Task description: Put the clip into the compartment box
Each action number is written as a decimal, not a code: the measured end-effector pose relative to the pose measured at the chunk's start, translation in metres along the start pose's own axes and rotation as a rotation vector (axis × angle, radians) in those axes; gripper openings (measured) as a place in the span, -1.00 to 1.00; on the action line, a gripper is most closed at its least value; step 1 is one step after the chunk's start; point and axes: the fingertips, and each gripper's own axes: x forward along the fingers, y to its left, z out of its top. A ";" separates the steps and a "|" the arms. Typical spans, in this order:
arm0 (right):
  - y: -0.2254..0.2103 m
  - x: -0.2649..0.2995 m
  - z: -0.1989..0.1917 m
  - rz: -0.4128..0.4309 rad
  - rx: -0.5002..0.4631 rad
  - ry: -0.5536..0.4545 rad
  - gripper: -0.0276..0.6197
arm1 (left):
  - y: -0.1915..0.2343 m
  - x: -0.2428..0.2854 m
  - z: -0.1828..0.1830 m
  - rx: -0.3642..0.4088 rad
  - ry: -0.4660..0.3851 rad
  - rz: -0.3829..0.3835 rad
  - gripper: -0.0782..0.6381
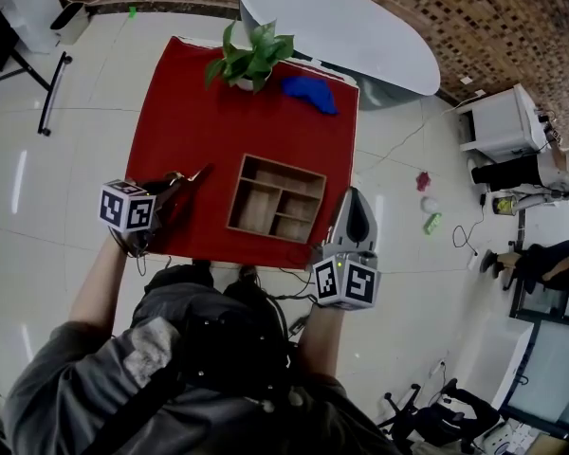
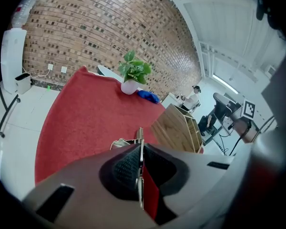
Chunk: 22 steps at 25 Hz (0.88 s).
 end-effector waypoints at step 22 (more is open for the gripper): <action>-0.077 -0.045 0.039 0.038 0.029 -0.081 -0.88 | -0.169 -0.102 0.117 0.220 -0.523 -0.060 -0.70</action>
